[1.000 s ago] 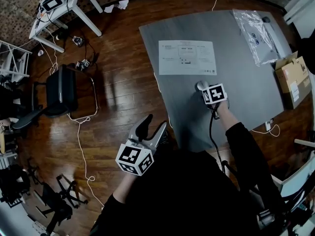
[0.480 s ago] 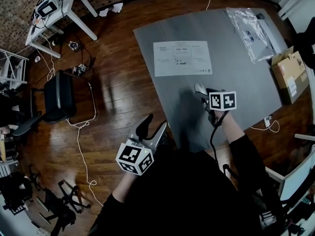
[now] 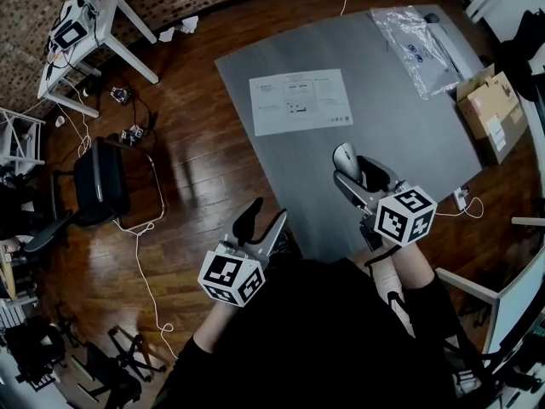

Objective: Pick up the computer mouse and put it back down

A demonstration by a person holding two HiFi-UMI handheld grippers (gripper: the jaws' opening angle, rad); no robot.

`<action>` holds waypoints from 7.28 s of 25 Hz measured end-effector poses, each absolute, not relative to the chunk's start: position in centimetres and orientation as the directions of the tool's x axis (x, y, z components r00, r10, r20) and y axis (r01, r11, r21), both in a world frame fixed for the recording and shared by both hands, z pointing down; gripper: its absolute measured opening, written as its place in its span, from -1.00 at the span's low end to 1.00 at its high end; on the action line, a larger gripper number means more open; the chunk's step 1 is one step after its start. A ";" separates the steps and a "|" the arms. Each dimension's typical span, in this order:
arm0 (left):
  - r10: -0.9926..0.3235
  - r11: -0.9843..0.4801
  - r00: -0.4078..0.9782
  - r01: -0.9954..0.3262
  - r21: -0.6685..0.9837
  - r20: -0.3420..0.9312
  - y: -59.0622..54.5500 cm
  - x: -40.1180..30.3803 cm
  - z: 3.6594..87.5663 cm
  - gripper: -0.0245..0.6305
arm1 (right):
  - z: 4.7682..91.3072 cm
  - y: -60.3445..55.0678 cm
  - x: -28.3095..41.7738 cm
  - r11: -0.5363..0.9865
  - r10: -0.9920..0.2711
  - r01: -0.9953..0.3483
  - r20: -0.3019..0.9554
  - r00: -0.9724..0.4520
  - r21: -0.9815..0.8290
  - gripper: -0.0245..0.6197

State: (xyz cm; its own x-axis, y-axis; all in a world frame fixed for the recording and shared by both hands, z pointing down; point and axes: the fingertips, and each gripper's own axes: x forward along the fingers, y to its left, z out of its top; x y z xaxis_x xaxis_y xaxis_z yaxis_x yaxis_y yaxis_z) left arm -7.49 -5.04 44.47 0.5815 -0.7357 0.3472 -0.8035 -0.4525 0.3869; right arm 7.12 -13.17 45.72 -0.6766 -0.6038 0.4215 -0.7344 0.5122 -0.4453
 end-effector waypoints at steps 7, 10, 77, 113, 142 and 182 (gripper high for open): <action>-0.763 -0.500 0.591 -0.797 0.339 0.262 -5.8 -7.0 40.0 -0.26 | 36.1 -10.1 6.4 0.629 -0.639 -0.592 0.098 -0.763 -0.503 -0.02; -0.759 -0.508 0.596 -0.794 0.335 0.262 -5.8 -6.5 40.1 -0.27 | 32.9 -9.3 6.4 0.674 -0.612 -0.486 -0.051 -0.789 -0.557 -0.02; -0.757 -0.482 0.589 -0.796 0.365 0.285 -4.8 -6.9 41.1 -0.27 | 32.1 -8.6 4.1 0.706 -0.518 -0.330 -0.140 -0.844 -0.627 -0.02; -0.754 -0.429 0.562 -0.813 0.394 0.339 -4.9 -8.1 43.5 -0.27 | 46.2 -15.9 6.0 0.540 -0.636 -0.643 0.238 -0.734 -0.543 -0.02; -0.781 -0.335 0.506 -0.835 0.437 0.367 -3.2 -14.0 45.6 -0.27 | 68.8 -19.9 5.9 0.456 -0.461 -0.889 0.848 -0.261 -0.025 0.00; -0.727 -0.464 0.596 -0.793 0.396 0.341 20.0 6.1 42.8 -0.27 | 38.7 15.9 24.5 0.465 -0.783 -0.684 0.100 -0.614 -0.562 -0.92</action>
State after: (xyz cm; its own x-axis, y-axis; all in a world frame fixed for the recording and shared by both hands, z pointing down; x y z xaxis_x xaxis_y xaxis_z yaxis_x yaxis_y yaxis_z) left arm 6.09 20.05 42.77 0.5956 -0.7272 0.3411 -0.7927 -0.4636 0.3958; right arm 24.48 15.94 38.70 -0.6140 -0.7830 0.0995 -0.6842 0.4651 -0.5617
